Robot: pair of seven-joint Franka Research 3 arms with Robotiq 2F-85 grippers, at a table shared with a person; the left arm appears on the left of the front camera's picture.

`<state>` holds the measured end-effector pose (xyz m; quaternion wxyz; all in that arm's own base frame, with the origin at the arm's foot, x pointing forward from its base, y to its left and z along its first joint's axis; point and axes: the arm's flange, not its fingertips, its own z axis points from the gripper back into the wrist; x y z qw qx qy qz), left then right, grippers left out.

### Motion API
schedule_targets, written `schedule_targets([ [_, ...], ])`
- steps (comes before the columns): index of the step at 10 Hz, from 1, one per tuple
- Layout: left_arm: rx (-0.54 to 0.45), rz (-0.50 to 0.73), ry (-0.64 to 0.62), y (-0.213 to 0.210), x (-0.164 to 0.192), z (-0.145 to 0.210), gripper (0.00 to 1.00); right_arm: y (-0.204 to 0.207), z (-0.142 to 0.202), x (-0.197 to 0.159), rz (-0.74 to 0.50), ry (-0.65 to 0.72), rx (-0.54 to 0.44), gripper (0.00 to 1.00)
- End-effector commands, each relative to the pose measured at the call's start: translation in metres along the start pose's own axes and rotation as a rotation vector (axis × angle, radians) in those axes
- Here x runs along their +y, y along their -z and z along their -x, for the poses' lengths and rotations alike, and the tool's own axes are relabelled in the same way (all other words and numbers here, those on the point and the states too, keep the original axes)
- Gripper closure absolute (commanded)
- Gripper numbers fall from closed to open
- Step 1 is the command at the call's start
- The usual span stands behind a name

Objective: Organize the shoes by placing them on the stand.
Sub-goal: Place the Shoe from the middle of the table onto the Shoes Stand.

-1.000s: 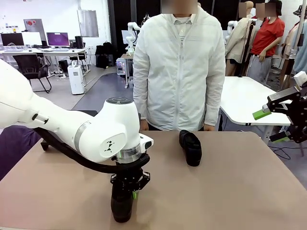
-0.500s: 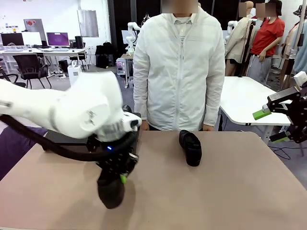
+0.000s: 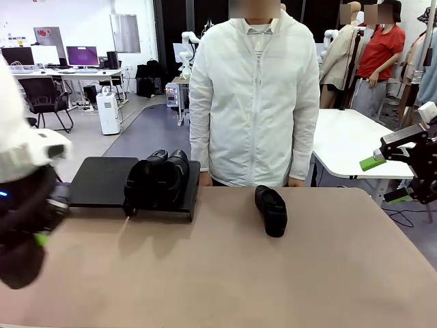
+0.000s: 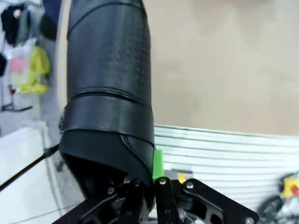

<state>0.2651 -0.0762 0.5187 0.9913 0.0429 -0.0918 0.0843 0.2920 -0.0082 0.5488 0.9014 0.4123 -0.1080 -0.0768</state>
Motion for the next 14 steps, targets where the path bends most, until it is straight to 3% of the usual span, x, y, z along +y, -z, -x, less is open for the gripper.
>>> schedule_targets([
  [1,-0.017,0.026,-0.163,0.038,0.047,0.029,1.0,-0.001,-0.002,0.0,-0.02,-0.024,0.001,0.0],
  [2,0.0,0.0,0.0,0.0,0.0,0.0,1.0,-0.001,-0.002,0.0,-0.02,-0.024,0.001,0.0],
  [7,0.0,0.0,0.0,0.0,0.0,0.0,1.0,-0.001,-0.002,0.0,-0.02,-0.024,0.001,0.0],
  [9,0.066,-0.01,-0.015,0.007,0.001,-0.011,1.0,-0.001,-0.002,0.0,-0.02,-0.024,0.001,0.0],
  [10,0.079,0.018,0.051,0.009,0.007,-0.039,1.0,-0.001,-0.002,0.0,-0.02,-0.024,0.001,0.0],
  [14,-0.229,-0.015,0.15,0.043,0.03,-0.224,1.0,-0.001,-0.002,0.0,-0.02,-0.024,0.001,0.0],
])
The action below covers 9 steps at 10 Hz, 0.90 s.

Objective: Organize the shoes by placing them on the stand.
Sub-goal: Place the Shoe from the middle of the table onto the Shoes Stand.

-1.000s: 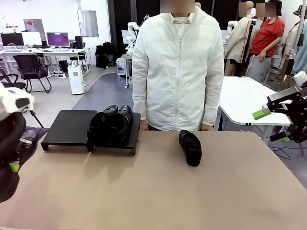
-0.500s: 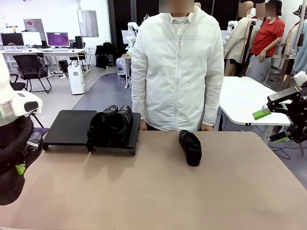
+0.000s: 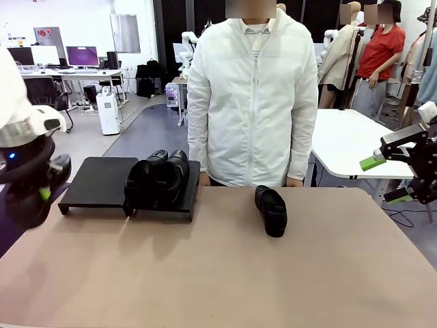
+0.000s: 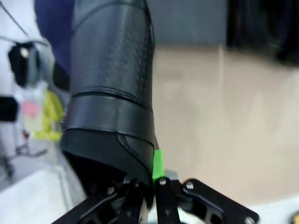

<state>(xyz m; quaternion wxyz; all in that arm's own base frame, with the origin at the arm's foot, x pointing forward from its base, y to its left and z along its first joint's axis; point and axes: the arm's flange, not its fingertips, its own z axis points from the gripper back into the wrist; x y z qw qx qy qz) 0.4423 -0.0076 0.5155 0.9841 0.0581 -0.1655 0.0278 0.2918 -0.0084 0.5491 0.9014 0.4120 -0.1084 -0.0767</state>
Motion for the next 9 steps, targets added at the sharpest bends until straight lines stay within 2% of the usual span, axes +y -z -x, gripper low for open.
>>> schedule_targets([
  [1,-0.163,-0.039,0.051,0.026,0.004,-0.074,1.0,-0.001,-0.002,-0.001,-0.021,-0.023,0.002,0.0],
  [2,-0.204,-0.076,0.005,0.041,0.006,-0.098,1.0,-0.001,-0.002,-0.001,-0.021,-0.023,0.002,0.0],
  [4,-0.309,-0.03,-0.02,0.063,-0.003,-0.128,1.0,-0.001,-0.002,-0.001,-0.021,-0.023,0.002,0.0],
  [5,-0.316,0.026,-0.035,0.078,-0.008,-0.139,1.0,-0.001,-0.002,-0.001,-0.021,-0.023,0.002,0.0],
  [9,-0.208,0.049,-0.012,0.124,-0.025,-0.159,1.0,-0.001,-0.002,-0.001,-0.021,-0.023,0.002,0.0],
])
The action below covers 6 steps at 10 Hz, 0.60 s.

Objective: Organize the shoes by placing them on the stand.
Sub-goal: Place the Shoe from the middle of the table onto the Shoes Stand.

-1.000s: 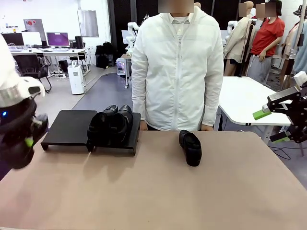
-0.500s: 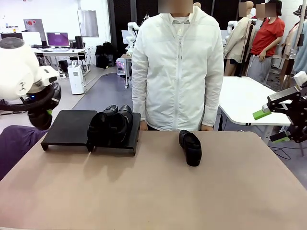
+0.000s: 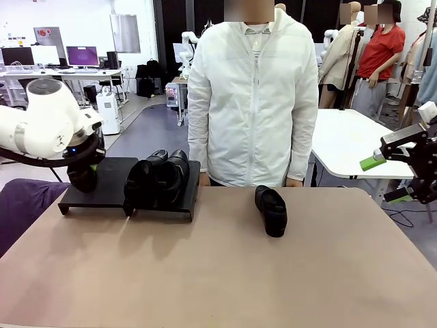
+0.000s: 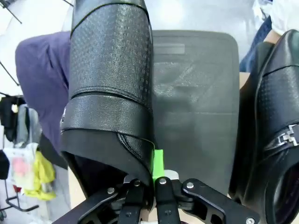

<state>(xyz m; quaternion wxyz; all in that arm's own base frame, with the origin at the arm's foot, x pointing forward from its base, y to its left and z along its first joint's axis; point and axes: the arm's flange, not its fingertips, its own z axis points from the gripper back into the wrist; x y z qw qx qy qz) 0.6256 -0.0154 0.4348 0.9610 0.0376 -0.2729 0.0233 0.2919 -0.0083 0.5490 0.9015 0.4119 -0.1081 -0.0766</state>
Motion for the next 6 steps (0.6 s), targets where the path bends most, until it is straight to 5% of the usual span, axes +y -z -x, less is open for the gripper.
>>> schedule_targets([
  [1,0.031,-0.009,-0.002,-0.0042,0.0038,-0.0148,1.0,-0.0011,-0.0023,-0.0006,-0.021,-0.024,0.002,0.0],
  [6,0.104,-0.075,0.026,-0.0058,0.0027,-0.008,1.0,-0.0011,-0.0023,-0.0006,-0.021,-0.024,0.002,0.0],
])
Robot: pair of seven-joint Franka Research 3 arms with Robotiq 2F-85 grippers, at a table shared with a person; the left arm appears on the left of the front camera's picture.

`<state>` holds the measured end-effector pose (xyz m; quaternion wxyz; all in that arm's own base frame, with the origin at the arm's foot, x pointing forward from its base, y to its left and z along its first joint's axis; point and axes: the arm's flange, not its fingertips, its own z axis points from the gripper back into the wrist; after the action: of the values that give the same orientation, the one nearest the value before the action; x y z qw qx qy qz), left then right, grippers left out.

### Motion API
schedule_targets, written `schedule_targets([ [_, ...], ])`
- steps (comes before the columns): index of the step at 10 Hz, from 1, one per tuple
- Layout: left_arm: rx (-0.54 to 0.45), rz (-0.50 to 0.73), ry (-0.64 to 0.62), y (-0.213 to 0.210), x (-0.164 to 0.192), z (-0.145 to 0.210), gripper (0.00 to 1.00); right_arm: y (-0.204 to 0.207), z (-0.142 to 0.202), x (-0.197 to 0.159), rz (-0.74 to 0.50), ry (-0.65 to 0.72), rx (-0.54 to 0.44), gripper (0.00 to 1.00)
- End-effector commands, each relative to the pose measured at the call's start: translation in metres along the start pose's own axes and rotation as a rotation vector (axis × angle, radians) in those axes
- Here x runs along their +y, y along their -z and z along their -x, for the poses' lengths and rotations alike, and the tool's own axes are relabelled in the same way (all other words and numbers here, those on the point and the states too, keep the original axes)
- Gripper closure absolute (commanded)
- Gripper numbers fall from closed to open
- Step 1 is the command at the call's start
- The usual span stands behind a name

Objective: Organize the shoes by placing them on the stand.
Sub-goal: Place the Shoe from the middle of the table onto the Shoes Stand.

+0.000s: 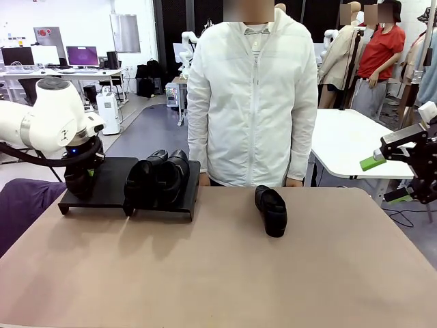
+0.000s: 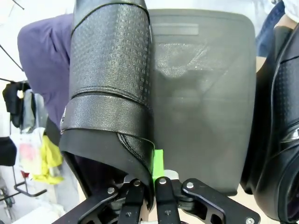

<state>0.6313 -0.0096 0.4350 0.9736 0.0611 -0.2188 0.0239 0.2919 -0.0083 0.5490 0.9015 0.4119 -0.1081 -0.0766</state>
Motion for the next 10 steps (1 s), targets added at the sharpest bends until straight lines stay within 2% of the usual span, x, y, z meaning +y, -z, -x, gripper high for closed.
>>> schedule_targets([
  [1,-0.002,-0.044,0.012,-0.012,-0.001,0.0,1.0,-0.001,-0.002,-0.001,-0.021,-0.023,0.001,0.0],
  [4,0.011,-0.058,0.012,-0.008,-0.001,0.004,1.0,-0.001,-0.002,-0.001,-0.021,-0.023,0.001,0.0],
  [5,-0.004,-0.057,0.002,-0.005,-0.001,0.005,0.57,-0.001,-0.002,-0.001,-0.021,-0.023,0.001,0.0],
  [6,-0.002,-0.059,0.003,-0.004,-0.001,0.004,0.0,-0.001,-0.002,-0.001,-0.021,-0.023,0.001,0.0],
  [10,-0.054,-0.075,-0.005,-0.018,-0.003,0.006,0.0,-0.001,-0.002,-0.001,-0.021,-0.023,0.001,0.0],
])
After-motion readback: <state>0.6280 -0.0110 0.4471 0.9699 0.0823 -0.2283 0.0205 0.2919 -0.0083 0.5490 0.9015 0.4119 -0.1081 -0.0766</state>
